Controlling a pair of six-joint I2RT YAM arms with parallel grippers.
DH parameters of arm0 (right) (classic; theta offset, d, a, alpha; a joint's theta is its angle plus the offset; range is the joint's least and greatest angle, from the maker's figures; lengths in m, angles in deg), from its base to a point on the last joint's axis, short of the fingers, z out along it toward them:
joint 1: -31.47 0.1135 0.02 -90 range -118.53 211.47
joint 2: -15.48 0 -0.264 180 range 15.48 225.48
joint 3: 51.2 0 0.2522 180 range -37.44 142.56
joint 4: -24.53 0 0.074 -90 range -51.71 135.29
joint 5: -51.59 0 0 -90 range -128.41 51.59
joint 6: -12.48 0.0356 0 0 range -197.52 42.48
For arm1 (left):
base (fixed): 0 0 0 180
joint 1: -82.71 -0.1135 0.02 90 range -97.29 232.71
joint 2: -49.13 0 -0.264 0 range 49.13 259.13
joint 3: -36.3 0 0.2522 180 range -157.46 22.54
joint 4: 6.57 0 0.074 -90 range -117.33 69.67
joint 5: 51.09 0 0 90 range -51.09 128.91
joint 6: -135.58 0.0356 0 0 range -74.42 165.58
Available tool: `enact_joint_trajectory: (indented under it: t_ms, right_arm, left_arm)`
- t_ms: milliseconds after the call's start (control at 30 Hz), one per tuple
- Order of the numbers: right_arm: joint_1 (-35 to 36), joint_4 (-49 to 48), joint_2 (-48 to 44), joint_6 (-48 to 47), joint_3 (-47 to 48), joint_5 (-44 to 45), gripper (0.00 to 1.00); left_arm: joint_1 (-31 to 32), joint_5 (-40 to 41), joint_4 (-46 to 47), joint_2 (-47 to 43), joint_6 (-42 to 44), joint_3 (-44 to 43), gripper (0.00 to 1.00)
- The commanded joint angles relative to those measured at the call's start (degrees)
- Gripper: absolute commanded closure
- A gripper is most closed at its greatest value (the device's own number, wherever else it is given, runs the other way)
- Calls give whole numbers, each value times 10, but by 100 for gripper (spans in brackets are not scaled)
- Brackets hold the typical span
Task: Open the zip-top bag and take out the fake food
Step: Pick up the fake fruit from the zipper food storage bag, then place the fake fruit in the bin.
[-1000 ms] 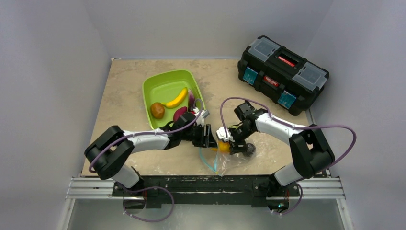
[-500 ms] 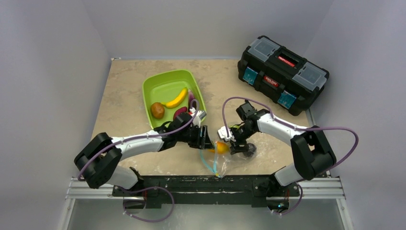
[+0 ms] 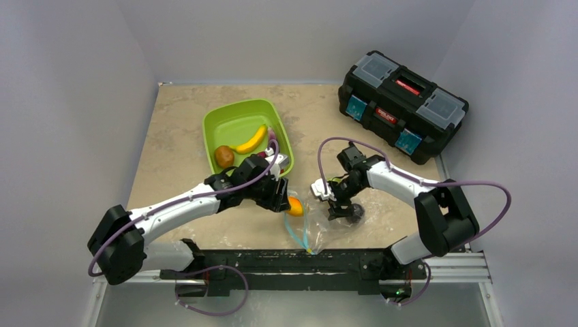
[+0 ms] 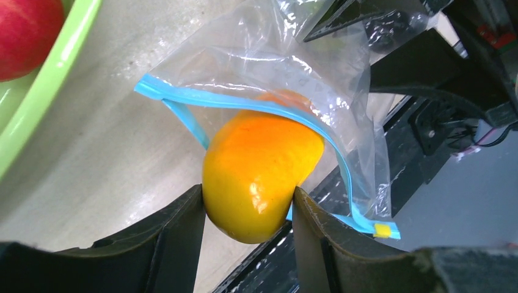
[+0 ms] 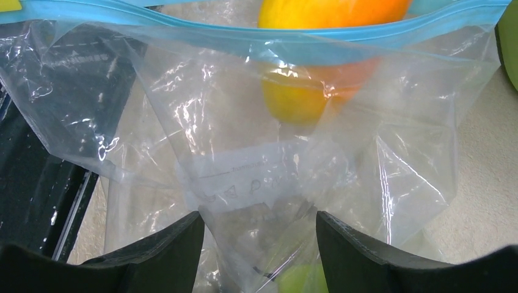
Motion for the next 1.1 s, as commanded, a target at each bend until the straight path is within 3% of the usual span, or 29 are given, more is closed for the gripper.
enact_joint_trajectory:
  t_ms: [0,233,633,1067]
  right_arm:
    - [-5,7,-23,-10,-4,-27,34]
    - [-9,10,-24,-13,-4,-31,35]
    - [-16,6,-27,-14,-9,-33,35]
    - [-23,6,-34,-15,-13,-33,35]
  left_arm:
    - [-4,23,-57,-31,59,-28,100]
    - [-36,13,-127,-60,107,-60,100]
    - [-147,-20,-229,-115,183,-117,100]
    - [-264,-41,-165,-112,117,-129,100]
